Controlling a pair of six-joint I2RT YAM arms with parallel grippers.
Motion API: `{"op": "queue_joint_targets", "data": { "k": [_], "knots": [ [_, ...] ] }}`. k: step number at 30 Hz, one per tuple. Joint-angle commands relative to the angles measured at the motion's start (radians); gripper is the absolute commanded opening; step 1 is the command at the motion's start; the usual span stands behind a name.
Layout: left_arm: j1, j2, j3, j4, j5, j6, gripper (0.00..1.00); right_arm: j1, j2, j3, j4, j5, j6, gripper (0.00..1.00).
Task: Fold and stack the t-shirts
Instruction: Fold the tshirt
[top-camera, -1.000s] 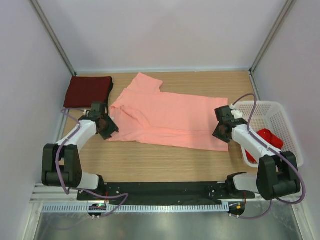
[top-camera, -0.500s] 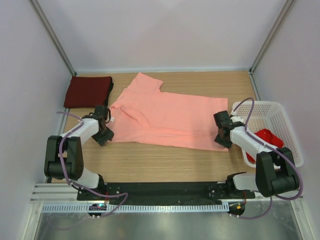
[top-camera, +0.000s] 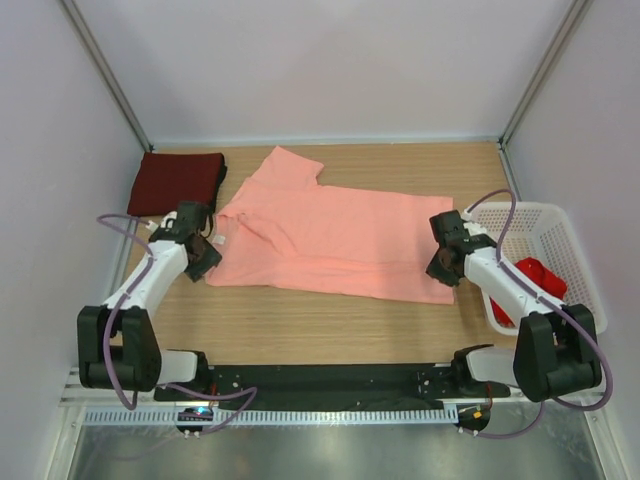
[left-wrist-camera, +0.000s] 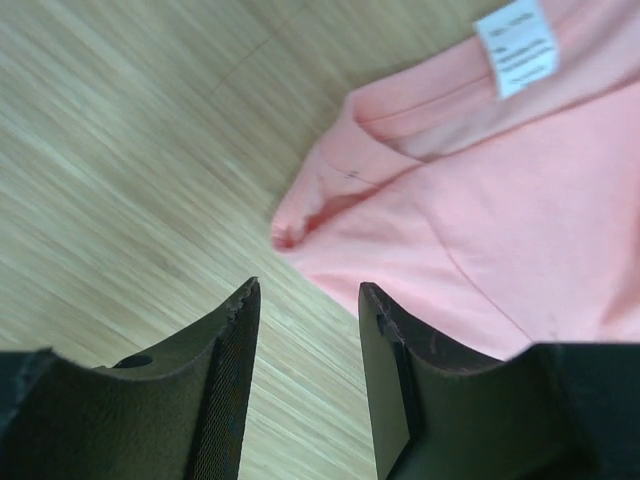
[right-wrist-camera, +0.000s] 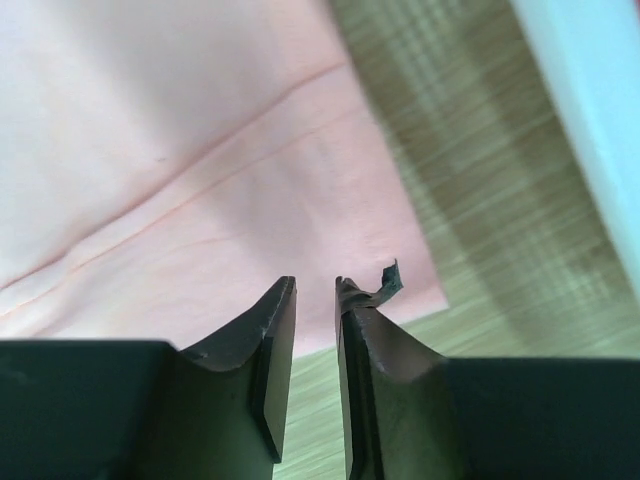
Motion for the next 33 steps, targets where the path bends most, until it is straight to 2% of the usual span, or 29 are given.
{"op": "queue_joint_targets", "data": {
  "k": [1,4,6,8,11,15,18,24,27,30,32,33],
  "knots": [
    [0.001,-0.071,0.015,0.066,0.147,0.070,0.46,0.022,0.010,0.048,0.042,-0.088,0.004,0.28],
    [-0.002,-0.057,-0.040,0.212,0.327,0.078,0.46,0.042,0.039,0.041,0.096,-0.093,0.014,0.25],
    [-0.006,-0.025,-0.054,0.241,0.347,0.061,0.46,0.050,0.061,0.014,0.119,-0.071,0.018,0.25],
    [-0.006,0.032,-0.051,0.232,0.323,0.053,0.46,0.050,0.128,0.008,0.115,-0.039,0.009,0.25],
    [-0.004,0.099,-0.034,0.187,0.194,0.036,0.46,0.044,0.208,-0.009,0.096,0.048,-0.005,0.24],
    [-0.006,0.170,0.005,0.088,-0.019,-0.004,0.46,0.022,0.191,-0.080,0.124,0.050,0.000,0.24],
    [-0.006,0.190,0.042,0.042,-0.033,-0.014,0.45,0.022,0.141,-0.074,0.112,0.058,-0.012,0.24],
    [-0.006,0.118,0.170,-0.015,-0.024,0.018,0.46,0.034,-0.012,0.065,0.059,-0.111,-0.132,0.32],
    [-0.006,0.081,0.228,0.051,0.065,0.071,0.47,0.068,-0.042,0.158,0.079,-0.195,-0.181,0.35],
    [-0.002,0.102,0.306,0.046,0.178,0.081,0.48,0.117,0.006,0.230,0.211,-0.376,-0.235,0.40],
    [0.002,0.128,0.369,0.028,0.278,0.105,0.48,0.177,0.108,0.317,0.321,-0.463,-0.273,0.41],
    [0.002,0.133,0.384,0.022,0.290,0.116,0.48,0.194,0.147,0.345,0.322,-0.488,-0.284,0.42]
  ]
}}
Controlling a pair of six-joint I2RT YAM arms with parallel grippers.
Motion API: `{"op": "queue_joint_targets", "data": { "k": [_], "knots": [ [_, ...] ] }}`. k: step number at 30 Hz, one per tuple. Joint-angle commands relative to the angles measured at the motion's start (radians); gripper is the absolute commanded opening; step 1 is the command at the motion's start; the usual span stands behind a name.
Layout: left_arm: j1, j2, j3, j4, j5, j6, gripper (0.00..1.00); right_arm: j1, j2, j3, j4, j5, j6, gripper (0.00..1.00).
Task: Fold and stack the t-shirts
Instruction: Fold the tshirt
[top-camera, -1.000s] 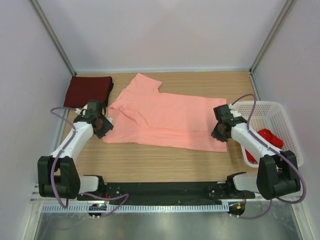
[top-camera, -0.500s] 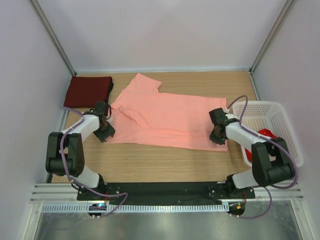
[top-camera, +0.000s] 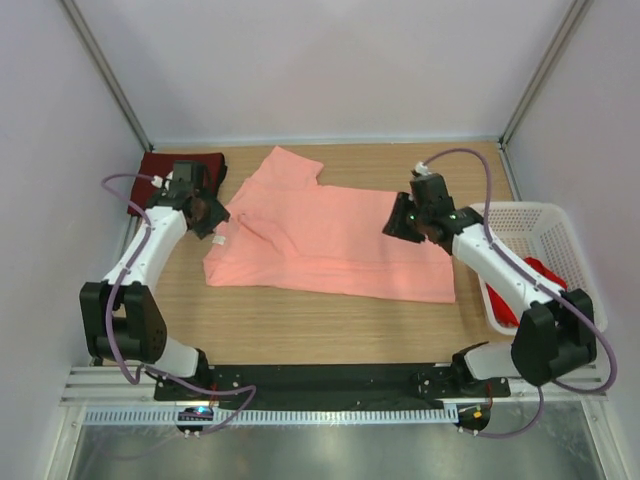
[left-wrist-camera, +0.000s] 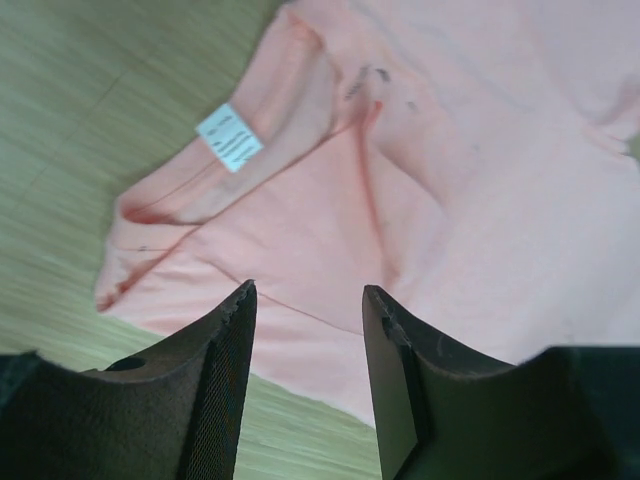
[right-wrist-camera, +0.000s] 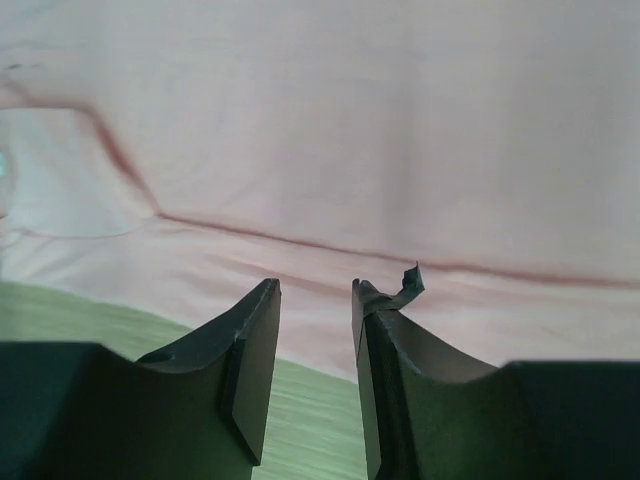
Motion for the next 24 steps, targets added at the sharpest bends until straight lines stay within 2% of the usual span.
{"op": "queue_joint_targets", "data": {
  "k": [1,5,11,17,20,24],
  "knots": [
    [0.008,0.015,0.093,-0.007,0.178,0.067,0.48,0.087,0.138,0.135,0.205,-0.207,-0.097,0.42],
    [0.038,-0.031,0.080,-0.004,0.249,0.092,0.49,0.161,0.402,0.328,0.270,-0.267,-0.155,0.43],
    [0.060,-0.130,-0.041,0.006,0.277,0.133,0.49,0.242,0.760,0.681,0.305,-0.395,-0.152,0.45],
    [0.063,-0.180,-0.158,0.051,0.235,0.178,0.50,0.306,0.989,0.943,0.270,-0.413,-0.171,0.49],
    [0.065,-0.171,-0.154,0.059,0.290,0.181,0.49,0.308,1.092,1.029,0.263,-0.444,-0.161,0.49],
    [0.065,-0.182,-0.138,0.043,0.268,0.198,0.49,0.319,1.153,1.094,0.262,-0.481,-0.174,0.49]
  ]
}}
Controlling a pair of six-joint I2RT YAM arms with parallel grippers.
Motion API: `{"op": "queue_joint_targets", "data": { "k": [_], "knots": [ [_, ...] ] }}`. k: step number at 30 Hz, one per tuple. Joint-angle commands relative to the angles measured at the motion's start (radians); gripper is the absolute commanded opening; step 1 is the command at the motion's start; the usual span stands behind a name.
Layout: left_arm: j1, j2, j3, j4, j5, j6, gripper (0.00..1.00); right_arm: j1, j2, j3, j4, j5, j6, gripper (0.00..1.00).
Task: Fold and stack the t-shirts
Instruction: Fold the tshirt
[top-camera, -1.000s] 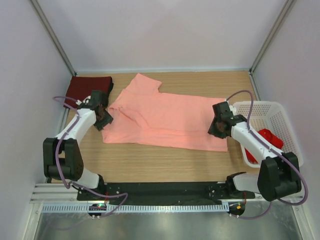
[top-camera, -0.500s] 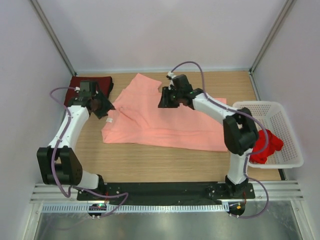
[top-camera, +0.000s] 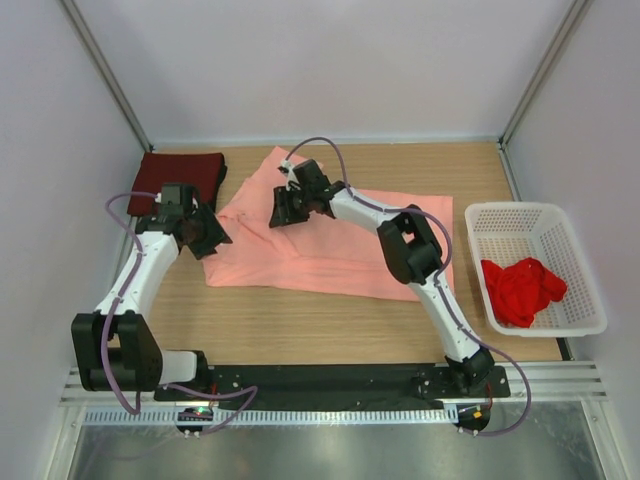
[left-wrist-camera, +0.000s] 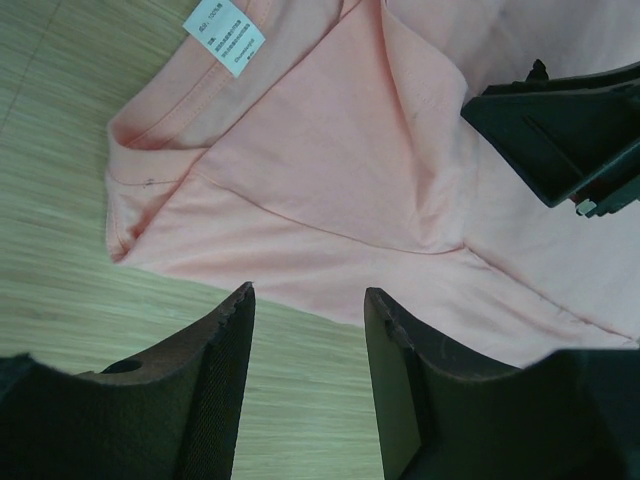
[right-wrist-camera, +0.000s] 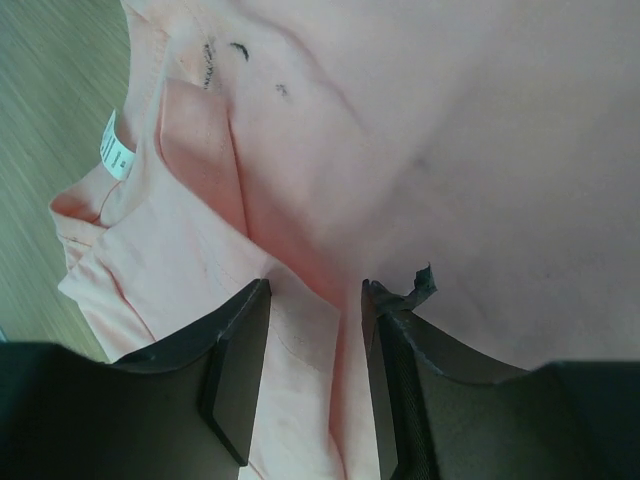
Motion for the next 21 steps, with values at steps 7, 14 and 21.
{"op": "queue_joint_targets", "data": {
  "k": [7,14,21],
  "knots": [
    [0.006,-0.022,0.023,0.036,0.025,0.026,0.49,-0.001,0.042,0.114,-0.006,-0.042,-0.038,0.36],
    [0.006,-0.024,0.017,0.032,0.013,0.025,0.49,-0.002,-0.037,0.002,0.104,-0.009,-0.019,0.01],
    [0.006,-0.024,0.011,0.035,0.013,0.017,0.49,0.001,-0.073,-0.026,0.134,-0.032,0.004,0.01]
  ]
}}
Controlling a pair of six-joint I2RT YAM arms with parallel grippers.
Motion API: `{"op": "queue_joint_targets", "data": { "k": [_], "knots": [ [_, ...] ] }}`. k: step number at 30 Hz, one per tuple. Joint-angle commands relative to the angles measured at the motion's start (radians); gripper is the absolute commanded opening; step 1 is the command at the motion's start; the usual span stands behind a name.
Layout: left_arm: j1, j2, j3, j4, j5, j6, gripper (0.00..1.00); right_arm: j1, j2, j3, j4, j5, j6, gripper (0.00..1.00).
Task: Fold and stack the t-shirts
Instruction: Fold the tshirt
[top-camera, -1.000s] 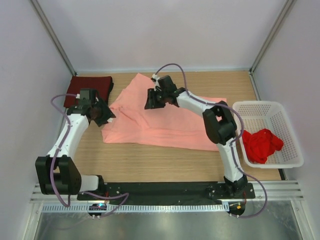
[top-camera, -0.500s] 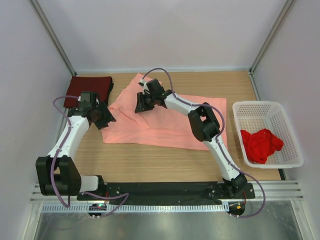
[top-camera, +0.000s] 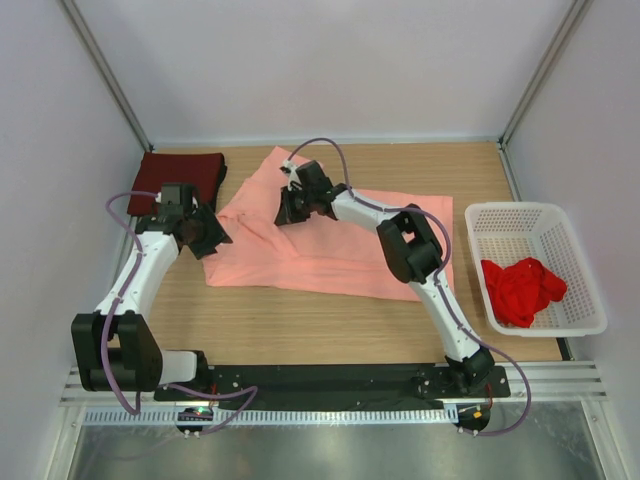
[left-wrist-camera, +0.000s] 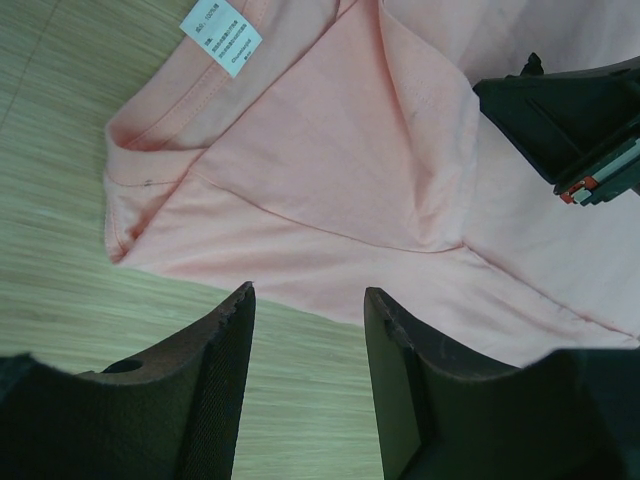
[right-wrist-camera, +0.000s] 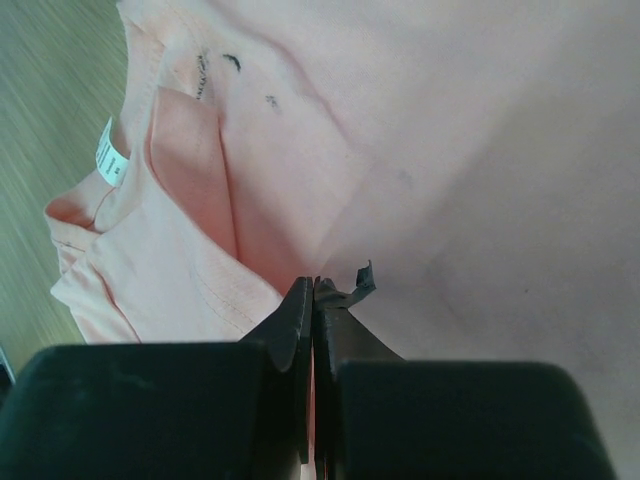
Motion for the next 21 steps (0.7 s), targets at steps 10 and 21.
{"op": "queue_joint_targets", "data": {
  "k": [10,21],
  "knots": [
    [0.035,-0.021,0.008,0.039,0.020,-0.001,0.49,0.012,-0.066,0.010,0.052,-0.140,0.023,0.40],
    [0.043,-0.004,-0.007,0.051,0.025,-0.015,0.49,0.020,-0.083,0.034,0.060,-0.146,0.016,0.40]
  ]
}}
